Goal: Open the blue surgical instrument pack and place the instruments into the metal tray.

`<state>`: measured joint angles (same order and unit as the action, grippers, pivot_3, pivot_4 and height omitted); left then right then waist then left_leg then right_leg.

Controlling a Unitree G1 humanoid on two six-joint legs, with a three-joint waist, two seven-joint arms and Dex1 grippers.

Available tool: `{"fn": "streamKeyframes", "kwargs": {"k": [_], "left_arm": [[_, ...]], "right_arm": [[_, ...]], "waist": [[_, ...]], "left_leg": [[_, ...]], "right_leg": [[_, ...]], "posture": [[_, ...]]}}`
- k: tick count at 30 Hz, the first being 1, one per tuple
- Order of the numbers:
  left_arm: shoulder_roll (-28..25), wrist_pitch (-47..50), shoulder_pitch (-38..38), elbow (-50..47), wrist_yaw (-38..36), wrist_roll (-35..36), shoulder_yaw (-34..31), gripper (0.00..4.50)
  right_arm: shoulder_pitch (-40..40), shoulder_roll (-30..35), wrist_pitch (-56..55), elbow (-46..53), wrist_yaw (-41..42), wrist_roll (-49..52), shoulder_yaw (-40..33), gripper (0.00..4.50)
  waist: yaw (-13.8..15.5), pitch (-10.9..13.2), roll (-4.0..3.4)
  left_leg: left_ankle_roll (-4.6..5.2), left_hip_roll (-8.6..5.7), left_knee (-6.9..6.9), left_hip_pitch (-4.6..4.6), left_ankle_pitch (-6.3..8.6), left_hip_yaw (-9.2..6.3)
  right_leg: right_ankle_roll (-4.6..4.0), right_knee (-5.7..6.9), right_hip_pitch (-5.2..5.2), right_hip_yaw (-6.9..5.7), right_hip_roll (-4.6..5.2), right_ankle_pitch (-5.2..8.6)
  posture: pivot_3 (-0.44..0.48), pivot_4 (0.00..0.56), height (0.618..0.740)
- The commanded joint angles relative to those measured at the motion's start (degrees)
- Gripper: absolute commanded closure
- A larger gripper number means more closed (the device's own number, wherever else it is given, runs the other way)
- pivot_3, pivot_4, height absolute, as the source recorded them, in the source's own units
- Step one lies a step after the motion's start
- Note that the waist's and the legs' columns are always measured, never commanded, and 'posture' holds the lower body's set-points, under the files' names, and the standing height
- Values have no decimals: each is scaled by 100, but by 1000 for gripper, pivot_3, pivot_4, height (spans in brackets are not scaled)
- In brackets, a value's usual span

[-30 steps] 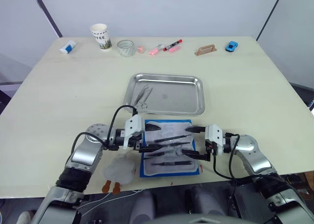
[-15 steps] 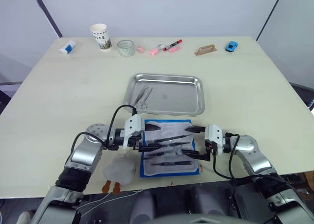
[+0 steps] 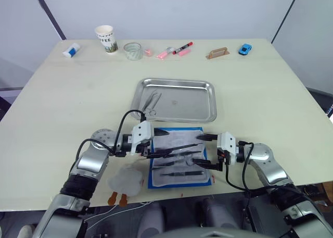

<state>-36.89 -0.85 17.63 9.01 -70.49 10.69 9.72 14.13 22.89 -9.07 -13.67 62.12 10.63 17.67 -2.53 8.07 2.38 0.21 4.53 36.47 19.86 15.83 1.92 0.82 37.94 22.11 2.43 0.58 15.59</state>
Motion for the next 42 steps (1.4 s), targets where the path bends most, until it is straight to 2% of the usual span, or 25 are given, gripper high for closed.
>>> {"fn": "streamKeyframes", "kwargs": {"k": [1, 12, 28, 31, 34, 35, 36, 38, 42], "left_arm": [[-82, -209, 98, 58, -82, -136, 64, 944], [-86, -162, 46, -73, -265, -197, 176, 944], [-71, -26, 70, -107, -155, -276, 263, 944], [-114, 10, 30, -136, -221, -264, 281, 1654], [-151, 63, -6, -170, -281, -225, 285, 3046], [-163, 104, -19, -185, -306, -212, 285, 3101], [-173, 132, -27, -196, -321, -206, 286, 3822], [-190, 165, -40, -210, -347, -201, 288, 4470], [-239, 249, -89, -237, -421, -179, 306, 4470]], "right_arm": [[-199, 29, 263, -769, -315, -647, 295, 0], [-187, -5, 253, -798, -343, -658, 301, 0], [-212, -23, 261, -778, -364, -657, 305, 0], [-206, -20, 250, -787, -362, -662, 307, 0], [-198, -20, 242, -795, -359, -666, 308, 0], [-196, -19, 241, -797, -358, -667, 309, 0], [-194, -18, 241, -797, -358, -668, 309, 0], [-193, -18, 240, -797, -358, -669, 309, 0], [-194, -19, 241, -797, -359, -668, 307, 0]], "waist": [[0, 0, 0], [0, -3, 3], [0, -6, 5], [-1, -6, 5], [0, -6, 6], [0, -6, 6], [-1, -6, 6], [-1, -6, 6], [-3, -6, 6]], "left_leg": [[0, 0, 0, 0, 0, 1], [0, 3, -3, -4, 0, 9], [0, 7, -6, -8, 0, 15], [0, 8, -6, -8, 0, 16], [0, 10, -7, -7, 1, 18], [0, 11, -7, -7, 1, 18], [0, 11, -7, -7, 1, 18], [0, 12, -7, -7, 1, 23], [0, 13, -9, -7, 1, 25]], "right_leg": [[0, 0, 0, 0, 0, 0], [-2, 0, 0, 6, 0, 0], [-3, -2, 1, 11, 3, 1], [-3, -2, 1, 11, 3, 1], [-3, -2, 3, 15, 11, 1], [-4, -2, 4, 15, 15, 2], [-4, -2, 5, 14, 16, 2], [-5, -3, 6, 14, 18, 2], [-5, -3, 8, 15, 19, 2]], "posture": [[0, 150, 737], [0, 150, 737], [0, 150, 737], [0, 150, 737], [0, 150, 737], [0, 150, 737], [0, 150, 737], [0, 150, 737], [0, 150, 737]]}}
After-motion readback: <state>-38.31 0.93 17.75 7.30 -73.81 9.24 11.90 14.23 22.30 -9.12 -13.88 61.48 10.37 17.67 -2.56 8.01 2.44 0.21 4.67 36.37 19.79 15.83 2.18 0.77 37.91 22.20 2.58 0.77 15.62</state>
